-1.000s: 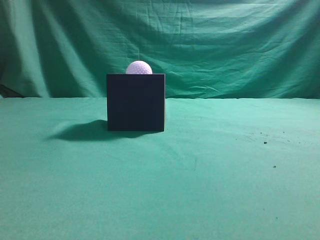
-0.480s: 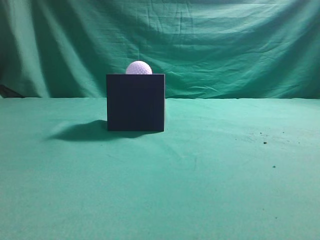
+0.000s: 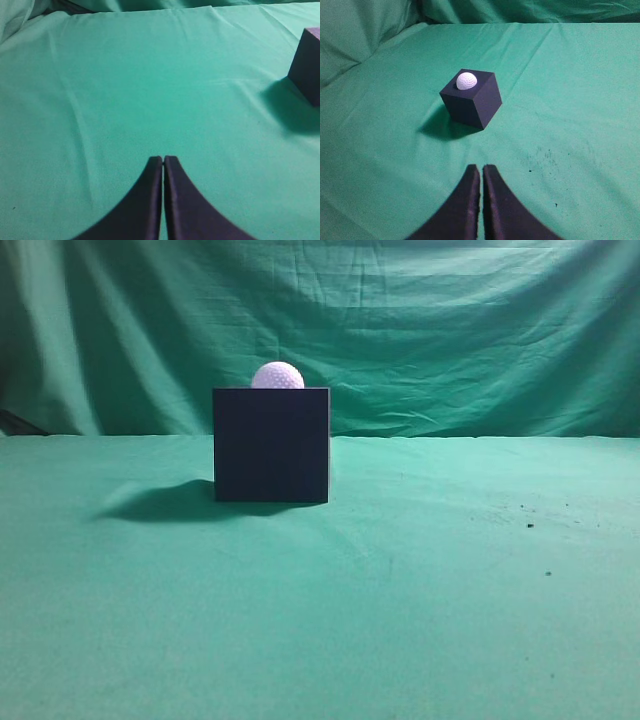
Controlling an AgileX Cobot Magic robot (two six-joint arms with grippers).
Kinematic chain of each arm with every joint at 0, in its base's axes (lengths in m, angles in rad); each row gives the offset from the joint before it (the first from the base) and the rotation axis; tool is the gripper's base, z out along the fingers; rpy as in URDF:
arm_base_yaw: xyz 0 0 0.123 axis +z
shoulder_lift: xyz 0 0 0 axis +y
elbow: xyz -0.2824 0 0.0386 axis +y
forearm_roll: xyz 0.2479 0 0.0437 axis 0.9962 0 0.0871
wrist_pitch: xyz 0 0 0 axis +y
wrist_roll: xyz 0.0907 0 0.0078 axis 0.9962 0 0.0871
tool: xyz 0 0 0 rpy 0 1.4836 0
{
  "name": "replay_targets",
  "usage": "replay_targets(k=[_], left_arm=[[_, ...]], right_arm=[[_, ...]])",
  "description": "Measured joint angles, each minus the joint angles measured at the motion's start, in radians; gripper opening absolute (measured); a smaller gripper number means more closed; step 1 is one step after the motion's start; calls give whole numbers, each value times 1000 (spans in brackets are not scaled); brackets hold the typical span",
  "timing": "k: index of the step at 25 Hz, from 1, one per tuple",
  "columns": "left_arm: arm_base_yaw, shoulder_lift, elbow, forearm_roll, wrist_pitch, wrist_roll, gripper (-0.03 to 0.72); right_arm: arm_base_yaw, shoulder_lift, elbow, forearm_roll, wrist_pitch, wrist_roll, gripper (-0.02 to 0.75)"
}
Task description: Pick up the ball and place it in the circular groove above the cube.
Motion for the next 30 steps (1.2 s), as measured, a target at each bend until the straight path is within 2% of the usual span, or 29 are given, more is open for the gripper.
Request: replay_targets(k=[10,13,19,22,26,30], left_arm=[[0,0,0,0,0,0,0],[0,0,0,0,0,0,0],[0,0,0,0,0,0,0],[0,0,0,0,0,0,0],[0,0,0,0,0,0,0],[0,0,0,0,0,0,0]], right_arm=[[-20,-8,31,-161,-44,-43,0],[-124,-38,107,-177,-137,-63,0],[-481,-139,307,-134,-316,-69,0],[-606,-194,395,-88,-328,-71,0],[-634,-237,476,-73,-335,-71,0],[-634,-237,483,-68,-324,-75,0]])
